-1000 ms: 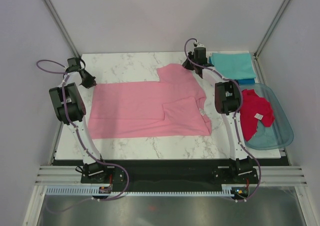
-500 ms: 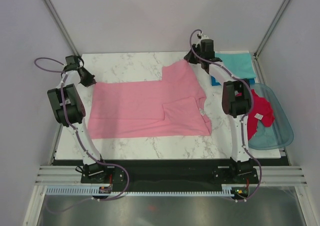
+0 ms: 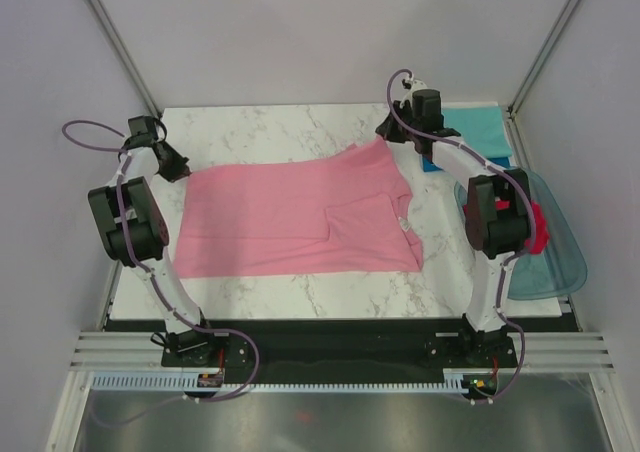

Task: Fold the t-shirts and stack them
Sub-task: Fold the tshirt

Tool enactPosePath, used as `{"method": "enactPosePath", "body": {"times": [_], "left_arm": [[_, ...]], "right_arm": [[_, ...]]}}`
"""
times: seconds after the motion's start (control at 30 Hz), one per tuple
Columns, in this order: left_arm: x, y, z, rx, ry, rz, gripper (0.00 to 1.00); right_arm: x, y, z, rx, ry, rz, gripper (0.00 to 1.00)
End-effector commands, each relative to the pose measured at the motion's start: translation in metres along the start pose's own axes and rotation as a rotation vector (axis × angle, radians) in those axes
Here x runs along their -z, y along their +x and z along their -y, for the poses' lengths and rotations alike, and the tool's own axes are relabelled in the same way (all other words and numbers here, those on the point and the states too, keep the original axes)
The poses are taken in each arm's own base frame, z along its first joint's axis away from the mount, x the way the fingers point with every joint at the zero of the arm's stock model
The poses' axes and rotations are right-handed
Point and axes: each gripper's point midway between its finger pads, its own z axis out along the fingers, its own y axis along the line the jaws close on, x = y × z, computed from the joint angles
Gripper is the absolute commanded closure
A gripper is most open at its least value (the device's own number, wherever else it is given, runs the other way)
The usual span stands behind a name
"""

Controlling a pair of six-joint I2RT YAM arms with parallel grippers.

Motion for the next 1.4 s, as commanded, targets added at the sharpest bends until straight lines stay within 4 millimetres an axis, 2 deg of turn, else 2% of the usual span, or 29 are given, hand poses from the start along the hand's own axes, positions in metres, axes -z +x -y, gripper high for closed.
{"method": "enactPosePath", "body": {"times": [0.0,0.03,0.07,0.23,0.4,0.47,0.5,0.53,0.6,0.63,0.7,0.77,0.8,0.83,0.9,1.03,1.27,1.37], "left_arm": [[0.028,-0.003,0.0,-0.04,0.003,0.042,0.98],[0.031,-0.001,0.0,-0.04,0.003,0.042,0.98],[0.031,0.005,-0.005,-0.04,-0.006,0.031,0.98],[0.049,0.009,-0.017,-0.05,-0.048,0.056,0.98],[0.057,0.012,-0.025,-0.048,-0.085,0.048,0.98],[0.06,0.016,-0.029,-0.049,-0.099,0.045,0.98],[0.062,0.019,-0.031,-0.05,-0.107,0.036,0.98],[0.062,0.024,-0.036,-0.046,-0.119,0.027,0.98],[0.068,0.024,-0.042,-0.059,-0.144,0.042,0.98],[0.069,0.027,-0.05,-0.062,-0.17,0.043,0.98],[0.073,0.028,-0.056,-0.074,-0.189,0.051,0.98],[0.074,0.028,-0.064,-0.065,-0.213,0.056,0.98],[0.071,0.029,-0.066,-0.068,-0.22,0.05,0.98],[0.071,0.026,-0.064,-0.068,-0.213,0.053,0.98],[0.068,0.026,-0.063,-0.065,-0.209,0.047,0.98],[0.068,0.028,-0.063,-0.068,-0.21,0.042,0.98],[0.072,0.031,-0.063,-0.093,-0.196,0.032,0.98],[0.07,0.04,-0.066,-0.09,-0.198,0.005,0.98]], "right_arm": [[0.03,-0.025,-0.013,0.048,-0.017,0.086,1.0],[0.039,-0.029,-0.017,0.05,-0.023,0.101,1.0],[0.042,-0.019,-0.013,0.042,-0.014,0.086,1.0],[0.074,-0.008,-0.015,0.044,0.003,0.097,1.0],[0.104,0.001,-0.014,0.056,0.03,0.114,1.0],[0.109,0.015,-0.014,0.052,0.023,0.086,1.0],[0.116,0.014,-0.017,0.046,0.016,0.093,1.0],[0.118,0.028,-0.014,0.033,0.016,0.071,1.0],[0.129,0.033,-0.017,0.017,0.005,0.082,1.0],[0.131,0.047,-0.014,0.008,0.008,0.059,1.0],[0.14,0.051,-0.017,-0.008,-0.006,0.06,1.0],[0.146,0.066,-0.016,-0.019,-0.007,0.038,1.0],[0.153,0.064,-0.019,-0.02,-0.014,0.054,1.0],[0.156,0.073,-0.018,-0.024,-0.016,0.045,1.0],[0.163,0.074,-0.02,-0.016,-0.022,0.058,1.0],[0.17,0.089,-0.012,-0.004,0.015,0.025,1.0],[0.181,0.095,-0.02,0.004,0.001,0.028,1.0],[0.184,0.101,-0.021,0.005,0.014,0.011,1.0]]}}
